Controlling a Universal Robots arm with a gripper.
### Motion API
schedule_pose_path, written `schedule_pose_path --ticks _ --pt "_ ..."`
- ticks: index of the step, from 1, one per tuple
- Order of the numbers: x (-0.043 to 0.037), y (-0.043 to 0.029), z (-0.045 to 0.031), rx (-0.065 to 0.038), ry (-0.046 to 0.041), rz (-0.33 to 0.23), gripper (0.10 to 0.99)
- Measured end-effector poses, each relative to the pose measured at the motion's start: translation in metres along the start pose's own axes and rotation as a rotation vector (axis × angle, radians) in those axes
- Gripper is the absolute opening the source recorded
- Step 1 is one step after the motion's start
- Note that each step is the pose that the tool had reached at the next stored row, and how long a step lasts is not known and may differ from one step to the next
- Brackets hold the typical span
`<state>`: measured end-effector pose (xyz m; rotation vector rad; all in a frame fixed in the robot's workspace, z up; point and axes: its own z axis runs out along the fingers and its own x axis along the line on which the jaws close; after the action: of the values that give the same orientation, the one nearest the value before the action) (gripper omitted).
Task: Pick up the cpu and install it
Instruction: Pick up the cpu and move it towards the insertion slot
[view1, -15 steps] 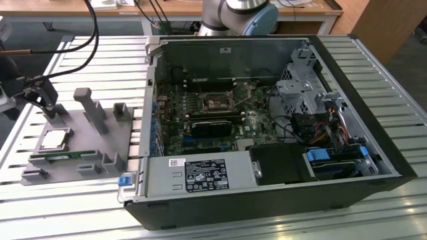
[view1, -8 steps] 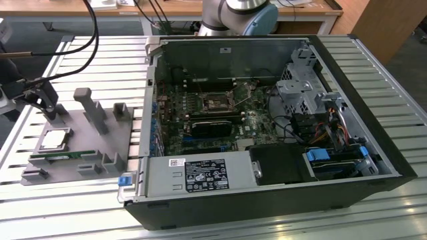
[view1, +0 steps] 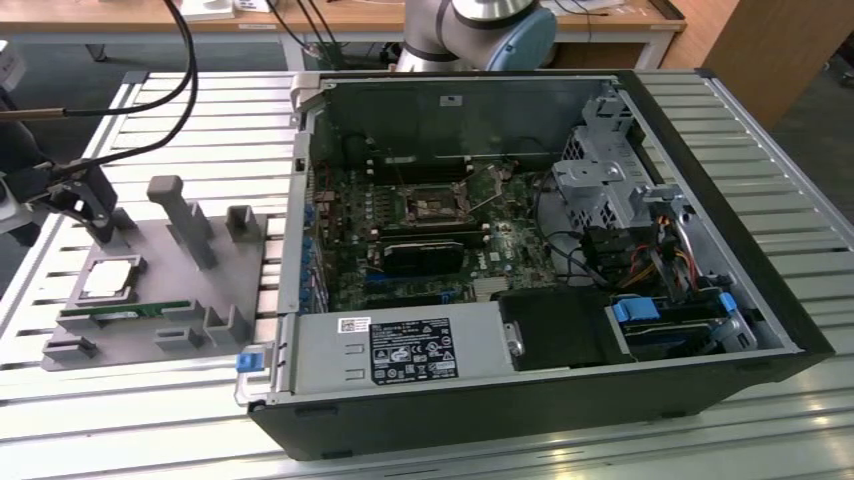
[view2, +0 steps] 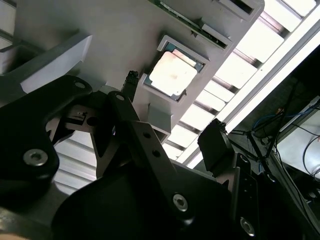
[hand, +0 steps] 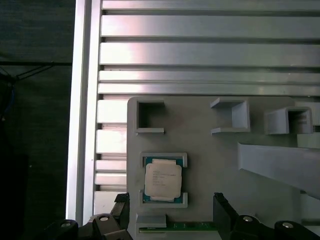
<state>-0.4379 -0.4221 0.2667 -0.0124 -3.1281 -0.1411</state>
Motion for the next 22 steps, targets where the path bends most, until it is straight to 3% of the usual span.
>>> schedule_pose_path --ticks 12,22 --pt "-0.0001 -0.0021 0.0068 0.0 -0.0001 0.0 0.761" --pt "-0.0013 -0.0019 0.0232 0.004 -0.0003 0.003 0.761"
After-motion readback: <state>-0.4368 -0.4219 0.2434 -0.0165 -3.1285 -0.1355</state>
